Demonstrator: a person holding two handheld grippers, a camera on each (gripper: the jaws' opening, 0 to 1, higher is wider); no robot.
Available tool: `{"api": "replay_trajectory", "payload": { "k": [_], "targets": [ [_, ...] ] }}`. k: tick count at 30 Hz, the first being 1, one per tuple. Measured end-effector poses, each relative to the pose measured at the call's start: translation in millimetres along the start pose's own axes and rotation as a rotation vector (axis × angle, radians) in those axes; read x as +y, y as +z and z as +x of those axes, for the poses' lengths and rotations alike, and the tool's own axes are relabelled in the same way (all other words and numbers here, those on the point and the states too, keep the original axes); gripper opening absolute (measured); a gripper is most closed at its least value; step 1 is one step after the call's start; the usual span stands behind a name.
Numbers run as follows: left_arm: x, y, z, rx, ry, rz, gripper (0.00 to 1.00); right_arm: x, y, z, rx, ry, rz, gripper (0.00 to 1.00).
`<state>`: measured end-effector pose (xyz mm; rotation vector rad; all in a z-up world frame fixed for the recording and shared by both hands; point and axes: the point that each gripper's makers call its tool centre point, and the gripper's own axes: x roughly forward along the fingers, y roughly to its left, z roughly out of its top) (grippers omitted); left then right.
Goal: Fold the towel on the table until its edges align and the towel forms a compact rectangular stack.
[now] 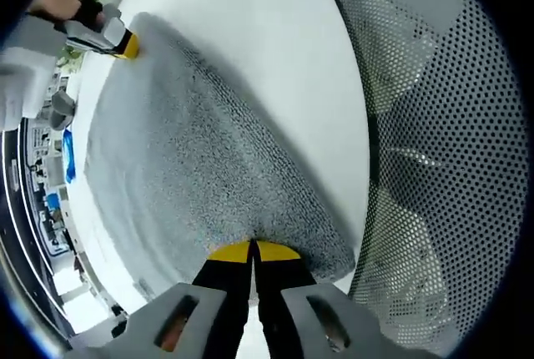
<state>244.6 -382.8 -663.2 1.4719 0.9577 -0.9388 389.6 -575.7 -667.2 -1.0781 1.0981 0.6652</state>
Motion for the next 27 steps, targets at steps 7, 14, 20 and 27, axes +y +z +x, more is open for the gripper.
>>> {"api": "replay_trajectory", "payload": {
  "k": [7, 14, 20, 27],
  "targets": [
    [0.2, -3.6, 1.3, 0.034, -0.016, 0.005, 0.01, 4.2, -2.2, -3.0, -0.021, 0.014, 0.002, 0.0],
    [2.2, -12.2, 2.2, 0.044, -0.03, -0.023, 0.01, 11.5, -5.3, -6.3, -0.038, 0.038, 0.059, 0.0],
    [1.5, -13.4, 1.8, 0.044, -0.023, -0.049, 0.01, 14.6, -5.5, -7.8, -0.042, 0.032, 0.052, 0.0],
    [4.9, -22.8, 3.3, 0.083, -0.007, -0.123, 0.01, 20.8, -6.8, -10.8, -0.074, 0.038, 0.095, 0.0]
  ]
}}
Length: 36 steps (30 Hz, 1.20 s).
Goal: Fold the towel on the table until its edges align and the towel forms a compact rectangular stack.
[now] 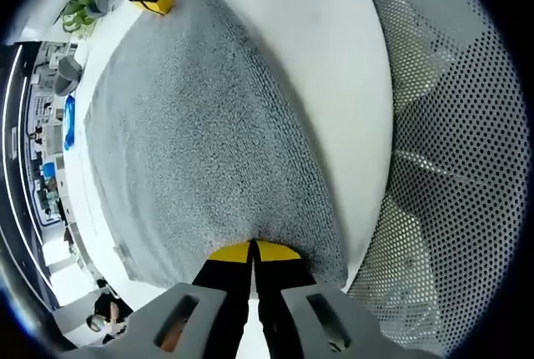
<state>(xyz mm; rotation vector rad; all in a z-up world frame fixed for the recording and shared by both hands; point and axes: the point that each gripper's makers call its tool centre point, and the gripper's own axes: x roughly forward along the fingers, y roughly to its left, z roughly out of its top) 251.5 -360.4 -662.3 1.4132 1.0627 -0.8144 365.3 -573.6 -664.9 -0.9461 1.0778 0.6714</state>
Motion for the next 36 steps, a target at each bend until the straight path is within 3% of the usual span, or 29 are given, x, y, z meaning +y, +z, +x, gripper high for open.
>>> {"api": "replay_trajectory", "payload": {
  "k": [6, 16, 23, 36],
  "targets": [
    [5.0, -10.3, 4.1, 0.009, -0.008, -0.007, 0.01, 12.1, -2.5, -3.4, -0.018, 0.003, 0.003, 0.0],
    [7.0, -13.7, 4.7, -0.043, -0.036, -0.086, 0.01, 14.9, -2.4, -5.2, -0.037, -0.021, 0.019, 0.0],
    [6.9, -16.4, 5.8, -0.024, -0.033, -0.069, 0.01, 18.8, -3.1, -6.8, -0.044, 0.014, 0.061, 0.0],
    [10.2, -22.5, 6.3, -0.036, -0.044, -0.144, 0.01, 25.2, -2.8, -8.8, -0.059, -0.017, 0.037, 0.0]
  ]
}}
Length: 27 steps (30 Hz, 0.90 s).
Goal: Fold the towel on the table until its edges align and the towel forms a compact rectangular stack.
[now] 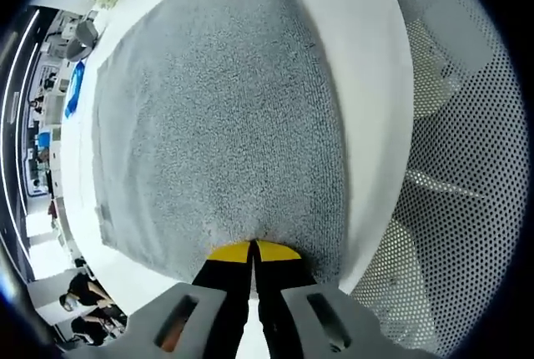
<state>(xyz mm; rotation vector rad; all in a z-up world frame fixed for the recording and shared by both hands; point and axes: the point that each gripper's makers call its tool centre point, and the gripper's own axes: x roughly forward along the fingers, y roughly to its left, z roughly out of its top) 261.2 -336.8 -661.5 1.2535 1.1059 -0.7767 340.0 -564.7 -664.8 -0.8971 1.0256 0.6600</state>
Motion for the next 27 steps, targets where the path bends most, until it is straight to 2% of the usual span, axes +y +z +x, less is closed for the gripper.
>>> {"api": "replay_trajectory", "payload": {
  "k": [12, 15, 17, 22, 27],
  "targets": [
    [7.5, -10.0, 3.6, -0.018, 0.012, -0.042, 0.01, 11.5, -0.8, -4.5, -0.051, 0.037, 0.089, 0.0],
    [10.7, -11.4, 4.8, -0.026, 0.0, -0.082, 0.01, 13.2, -1.0, -5.4, -0.072, 0.034, 0.109, 0.0],
    [11.3, -11.8, 4.5, -0.04, -0.006, -0.118, 0.01, 14.5, -1.0, -5.9, -0.091, 0.019, 0.117, 0.0],
    [17.0, -16.6, 7.2, -0.095, 0.03, -0.116, 0.01, 23.0, 0.1, -8.6, -0.108, -0.002, 0.118, 0.0],
    [18.1, -17.4, 6.1, -0.185, 0.06, -0.181, 0.01, 24.3, 1.1, -9.1, -0.115, -0.046, 0.058, 0.0]
  ]
}}
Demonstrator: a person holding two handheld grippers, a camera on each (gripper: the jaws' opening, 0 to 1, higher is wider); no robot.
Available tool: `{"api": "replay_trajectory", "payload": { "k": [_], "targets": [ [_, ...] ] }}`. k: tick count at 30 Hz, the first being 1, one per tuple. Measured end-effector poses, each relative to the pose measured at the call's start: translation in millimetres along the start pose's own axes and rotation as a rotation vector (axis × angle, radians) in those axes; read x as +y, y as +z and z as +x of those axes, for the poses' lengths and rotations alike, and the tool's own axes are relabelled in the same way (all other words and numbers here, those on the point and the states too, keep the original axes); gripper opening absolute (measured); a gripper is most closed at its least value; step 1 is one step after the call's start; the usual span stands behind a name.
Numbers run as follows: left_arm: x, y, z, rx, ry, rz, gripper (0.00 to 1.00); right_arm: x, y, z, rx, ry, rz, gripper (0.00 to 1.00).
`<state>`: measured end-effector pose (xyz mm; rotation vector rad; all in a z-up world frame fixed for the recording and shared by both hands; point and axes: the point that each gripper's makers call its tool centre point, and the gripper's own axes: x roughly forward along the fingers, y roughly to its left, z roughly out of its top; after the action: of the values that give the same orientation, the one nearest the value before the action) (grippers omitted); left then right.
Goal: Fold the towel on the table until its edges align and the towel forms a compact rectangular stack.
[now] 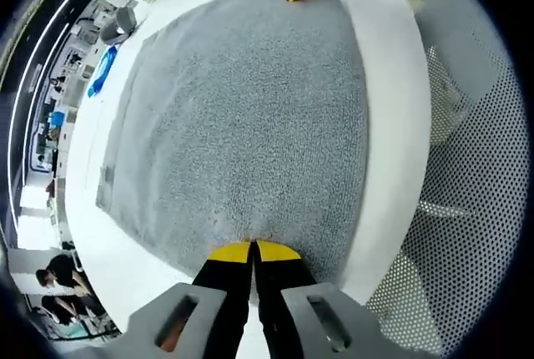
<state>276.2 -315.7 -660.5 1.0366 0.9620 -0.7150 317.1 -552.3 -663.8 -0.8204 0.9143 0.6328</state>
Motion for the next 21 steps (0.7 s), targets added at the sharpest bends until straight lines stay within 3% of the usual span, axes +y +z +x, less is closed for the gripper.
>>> {"api": "replay_trajectory", "payload": {
  "k": [10, 17, 21],
  "targets": [
    [2.0, -1.7, -0.9, -0.08, 0.011, -0.069, 0.01, 2.6, -2.1, -2.3, -0.019, 0.039, 0.098, 0.0],
    [4.3, -3.8, -0.3, -0.086, 0.001, -0.129, 0.01, 7.4, -4.8, -5.7, -0.058, 0.06, 0.155, 0.0],
    [1.5, -8.8, -2.7, -0.078, 0.003, -0.093, 0.01, 15.5, -5.2, -10.0, -0.099, 0.113, 0.214, 0.0]
  ]
}}
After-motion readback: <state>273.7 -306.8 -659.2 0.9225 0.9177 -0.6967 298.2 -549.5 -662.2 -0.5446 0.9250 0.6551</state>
